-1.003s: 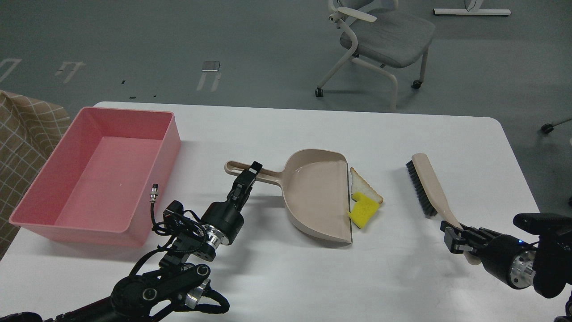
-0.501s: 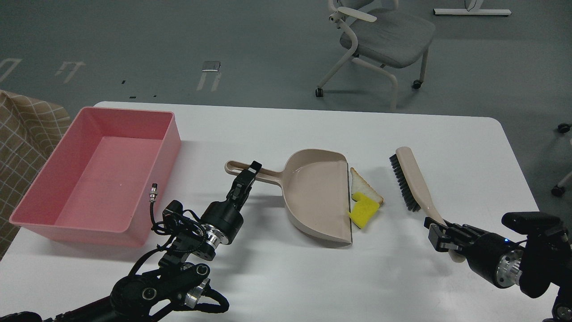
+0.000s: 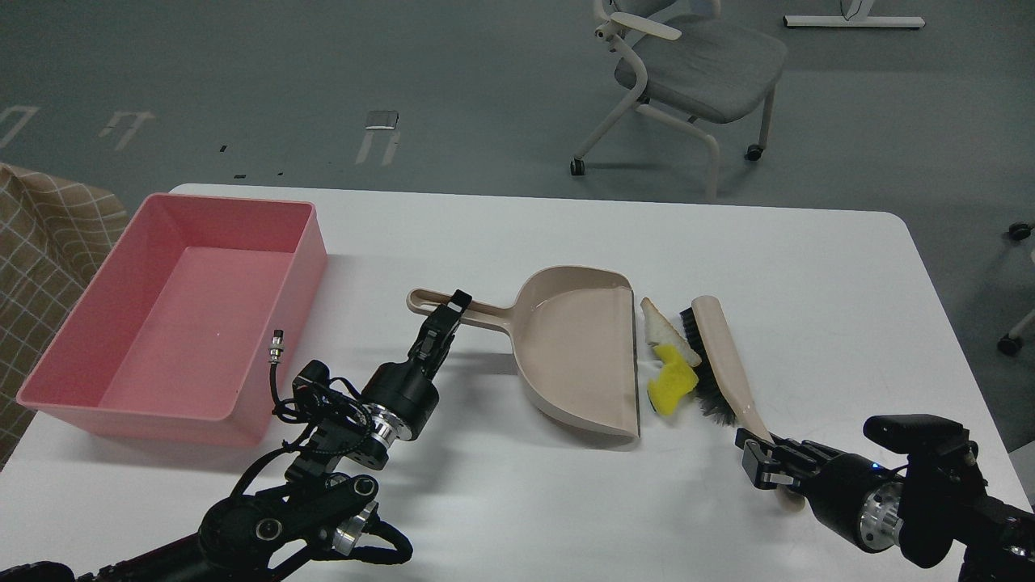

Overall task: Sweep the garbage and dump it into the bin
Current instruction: 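Sweep the brush across the dustpan toward the left gripper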

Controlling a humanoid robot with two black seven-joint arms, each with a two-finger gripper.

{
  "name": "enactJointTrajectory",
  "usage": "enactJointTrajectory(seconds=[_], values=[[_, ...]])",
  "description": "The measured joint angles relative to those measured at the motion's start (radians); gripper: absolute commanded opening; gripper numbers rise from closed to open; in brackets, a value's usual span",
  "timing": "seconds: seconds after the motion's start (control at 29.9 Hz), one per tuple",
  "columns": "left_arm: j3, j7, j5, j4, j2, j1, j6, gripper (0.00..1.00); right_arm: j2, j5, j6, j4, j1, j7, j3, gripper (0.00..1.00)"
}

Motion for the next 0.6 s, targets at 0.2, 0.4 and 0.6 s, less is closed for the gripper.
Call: enactJointTrajectory(seconds=[0.2, 0.4, 0.6], values=[[0.0, 0.0, 0.0, 0.0, 0.002, 0.0, 0.0, 0.23, 0.042, 0.0, 0.0, 0.0, 0.032, -0.037, -0.052, 0.0], [-0.001, 0.0, 0.0, 0.0, 0.005, 0.002, 0.0, 0.24, 0.108, 0.0, 0.0, 0.0, 0.062, -0.07, -0.072, 0.0], [-0.001, 0.0, 0.0, -0.001, 0.005, 0.002, 0.0, 0.24, 0.196, 0.0, 0.0, 0.0, 0.093, -0.084, -0.072, 0.0]])
